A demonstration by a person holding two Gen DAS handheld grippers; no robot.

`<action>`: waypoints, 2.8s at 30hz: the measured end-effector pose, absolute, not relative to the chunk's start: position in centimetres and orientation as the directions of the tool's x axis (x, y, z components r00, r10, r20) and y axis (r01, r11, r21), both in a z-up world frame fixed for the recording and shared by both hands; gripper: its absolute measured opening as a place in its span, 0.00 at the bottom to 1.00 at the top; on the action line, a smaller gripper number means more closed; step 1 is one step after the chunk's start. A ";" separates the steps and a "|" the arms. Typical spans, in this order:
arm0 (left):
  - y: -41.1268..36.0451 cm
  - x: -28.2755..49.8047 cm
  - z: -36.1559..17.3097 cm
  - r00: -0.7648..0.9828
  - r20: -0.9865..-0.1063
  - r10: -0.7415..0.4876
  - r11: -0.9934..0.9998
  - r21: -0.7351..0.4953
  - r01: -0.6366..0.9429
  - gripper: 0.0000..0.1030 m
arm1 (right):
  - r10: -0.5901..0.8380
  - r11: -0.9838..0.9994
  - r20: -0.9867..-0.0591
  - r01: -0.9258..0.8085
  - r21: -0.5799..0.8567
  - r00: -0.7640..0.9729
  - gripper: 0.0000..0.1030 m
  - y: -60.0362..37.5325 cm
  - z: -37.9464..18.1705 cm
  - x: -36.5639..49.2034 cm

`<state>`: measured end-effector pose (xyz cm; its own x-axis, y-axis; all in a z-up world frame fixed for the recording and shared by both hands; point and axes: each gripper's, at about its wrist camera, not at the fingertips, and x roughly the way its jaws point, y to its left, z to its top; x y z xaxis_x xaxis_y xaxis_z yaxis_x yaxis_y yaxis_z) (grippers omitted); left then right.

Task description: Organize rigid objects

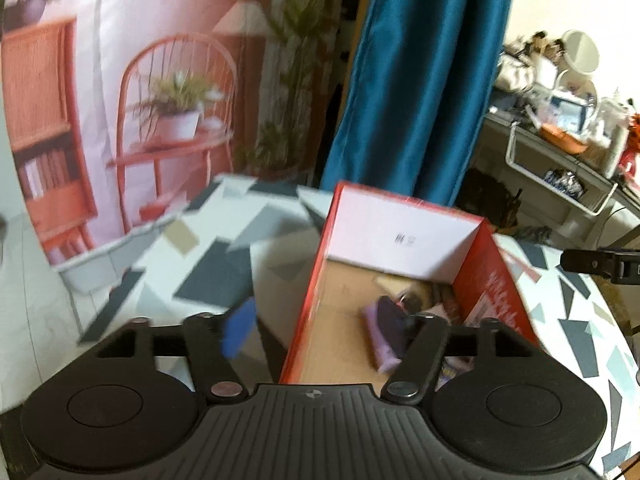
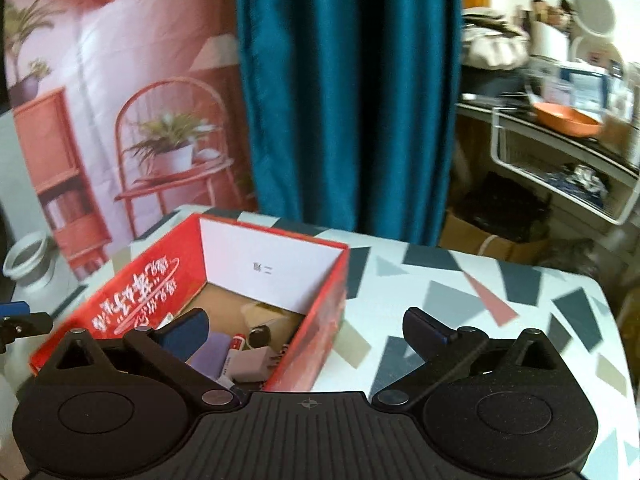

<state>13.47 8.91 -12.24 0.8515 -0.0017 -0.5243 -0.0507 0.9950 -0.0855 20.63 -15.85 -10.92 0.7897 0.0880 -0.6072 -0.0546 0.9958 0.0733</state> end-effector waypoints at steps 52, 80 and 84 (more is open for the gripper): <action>-0.7 -3.5 1.8 0.973 -0.193 0.127 0.986 0.132 -0.102 1.00 | -0.161 0.964 -0.345 0.222 0.144 0.924 1.00 -16.2 2.7 -5.5; -0.5 -3.5 1.4 0.969 -0.220 0.111 0.991 0.098 -0.092 1.00 | -0.158 0.965 -0.357 0.220 0.142 0.921 1.00 -16.3 2.2 -5.2; -0.3 -3.4 1.4 0.969 -0.221 0.115 0.991 0.093 -0.096 1.00 | -0.155 0.966 -0.355 0.217 0.141 0.922 1.00 -16.2 1.9 -5.3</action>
